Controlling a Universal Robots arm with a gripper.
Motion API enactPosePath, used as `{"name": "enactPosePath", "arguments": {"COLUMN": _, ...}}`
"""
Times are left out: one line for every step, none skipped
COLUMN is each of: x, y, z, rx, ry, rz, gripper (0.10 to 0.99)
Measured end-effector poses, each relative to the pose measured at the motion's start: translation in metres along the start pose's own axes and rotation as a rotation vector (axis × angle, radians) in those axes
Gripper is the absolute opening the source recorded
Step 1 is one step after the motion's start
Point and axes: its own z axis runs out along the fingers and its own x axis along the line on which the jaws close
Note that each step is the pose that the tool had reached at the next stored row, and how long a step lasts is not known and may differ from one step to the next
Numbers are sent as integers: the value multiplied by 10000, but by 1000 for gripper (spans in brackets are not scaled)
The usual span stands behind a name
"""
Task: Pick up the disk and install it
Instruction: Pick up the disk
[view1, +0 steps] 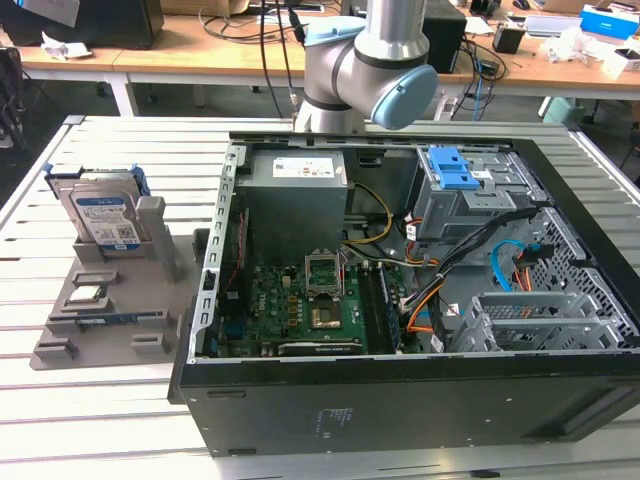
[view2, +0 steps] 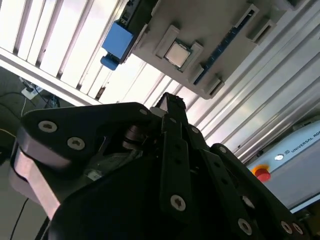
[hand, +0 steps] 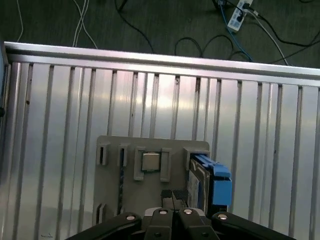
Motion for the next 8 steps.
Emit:
{"name": "enactPosePath", "arguments": {"x": 0, "y": 0, "z": 4, "rx": 1, "ry": -7, "rz": 151, "gripper": 106}}
{"name": "enactPosePath", "arguments": {"x": 0, "y": 0, "z": 8, "rx": -1, "ry": -16, "rz": 420, "gripper": 106}}
{"name": "enactPosePath", "arguments": {"x": 0, "y": 0, "z": 9, "rx": -1, "ry": -16, "rz": 526, "gripper": 106}}
{"name": "enactPosePath", "arguments": {"x": 0, "y": -1, "z": 10, "rx": -1, "ry": -15, "rz": 564, "gripper": 106}}
{"name": "enactPosePath", "arguments": {"x": 0, "y": -1, "z": 12, "rx": -1, "ry": -12, "rz": 622, "gripper": 106}}
{"name": "enactPosePath", "arguments": {"x": 0, "y": -1, "z": 13, "rx": -1, "ry": -10, "rz": 674, "gripper": 106}}
{"name": "enactPosePath", "arguments": {"x": 1, "y": -1, "z": 14, "rx": -1, "ry": -3, "rz": 699, "gripper": 106}}
{"name": "enactPosePath", "arguments": {"x": 0, "y": -1, "z": 14, "rx": -1, "ry": 3, "rz": 711, "gripper": 106}}
